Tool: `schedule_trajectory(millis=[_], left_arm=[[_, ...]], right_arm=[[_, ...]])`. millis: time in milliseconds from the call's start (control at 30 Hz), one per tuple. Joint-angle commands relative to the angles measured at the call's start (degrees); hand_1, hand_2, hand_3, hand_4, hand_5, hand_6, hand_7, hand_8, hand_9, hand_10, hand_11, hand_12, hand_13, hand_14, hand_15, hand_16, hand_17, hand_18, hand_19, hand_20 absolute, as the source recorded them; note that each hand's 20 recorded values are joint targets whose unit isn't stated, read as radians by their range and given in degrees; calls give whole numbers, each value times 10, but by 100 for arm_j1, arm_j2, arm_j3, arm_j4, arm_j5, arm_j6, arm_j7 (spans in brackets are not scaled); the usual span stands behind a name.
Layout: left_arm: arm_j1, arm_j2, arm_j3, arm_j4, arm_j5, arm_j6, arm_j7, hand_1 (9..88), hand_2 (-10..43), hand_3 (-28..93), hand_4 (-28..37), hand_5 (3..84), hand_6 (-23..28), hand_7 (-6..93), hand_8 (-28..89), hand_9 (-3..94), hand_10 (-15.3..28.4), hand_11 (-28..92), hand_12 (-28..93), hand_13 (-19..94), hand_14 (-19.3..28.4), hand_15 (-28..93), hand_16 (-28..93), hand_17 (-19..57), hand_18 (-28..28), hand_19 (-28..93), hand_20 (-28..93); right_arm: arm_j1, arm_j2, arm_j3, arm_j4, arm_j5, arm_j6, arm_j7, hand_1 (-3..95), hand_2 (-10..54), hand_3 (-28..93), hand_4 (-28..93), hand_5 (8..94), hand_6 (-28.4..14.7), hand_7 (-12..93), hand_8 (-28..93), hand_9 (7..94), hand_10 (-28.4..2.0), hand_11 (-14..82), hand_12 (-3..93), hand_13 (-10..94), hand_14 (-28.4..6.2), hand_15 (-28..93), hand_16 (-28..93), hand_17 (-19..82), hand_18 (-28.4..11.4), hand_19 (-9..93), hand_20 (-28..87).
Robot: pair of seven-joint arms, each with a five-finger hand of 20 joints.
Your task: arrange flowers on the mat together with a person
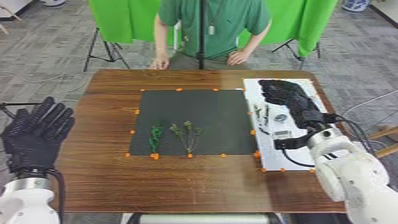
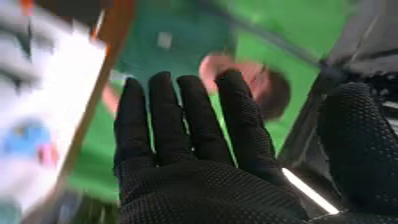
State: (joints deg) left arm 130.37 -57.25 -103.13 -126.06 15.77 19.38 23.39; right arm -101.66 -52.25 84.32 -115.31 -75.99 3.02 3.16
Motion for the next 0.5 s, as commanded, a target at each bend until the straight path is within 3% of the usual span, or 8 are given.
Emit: schedule_trajectory(millis=[33,100,233,300,500], left_arm=[[212,-113,-80,-51,-178,7,147,199,137,791,-283,460,80,132,-95,397,152,170,82,285,145,290,-70,-50,160,369,144],[233,-139,-106,-52,-173,20,144,202,134,793,-283,460,80,131,-95,396,151,170,82,285,144,288,-69,-50,160,370,143],[230,-144,-69,-60,-329,10,207,205,131,794,-283,459,80,133,-95,395,151,170,82,285,144,288,-66,-50,160,371,143],[202,-129,-70,-53,-275,13,175,206,131,792,-283,458,80,132,-95,393,151,169,81,285,144,288,-66,-50,160,371,143],[161,-114,-46,-40,-314,26,166,206,131,794,-283,457,79,135,-95,393,150,172,83,285,145,290,-64,-51,161,374,143]], right_arm=[[-447,35,212,-44,3393,292,-1164,132,94,749,-209,380,-52,98,-75,380,-156,34,161,306,-131,75,222,119,-154,301,112],[-492,-86,257,-53,3362,228,-1092,131,94,749,-211,388,-52,101,-74,383,-153,36,161,309,-131,75,222,119,-155,300,116],[-540,-160,241,-77,3431,269,-1125,130,97,748,-212,409,-51,109,-74,390,-157,40,162,313,-138,79,224,116,-161,304,123],[-577,-159,245,-113,3419,296,-1133,131,98,750,-211,416,-50,112,-74,397,-157,42,162,317,-139,80,225,116,-163,305,126],[-636,-213,254,-147,3425,377,-1157,134,102,758,-212,429,-48,125,-78,417,-160,51,167,331,-144,89,231,115,-166,314,132]])
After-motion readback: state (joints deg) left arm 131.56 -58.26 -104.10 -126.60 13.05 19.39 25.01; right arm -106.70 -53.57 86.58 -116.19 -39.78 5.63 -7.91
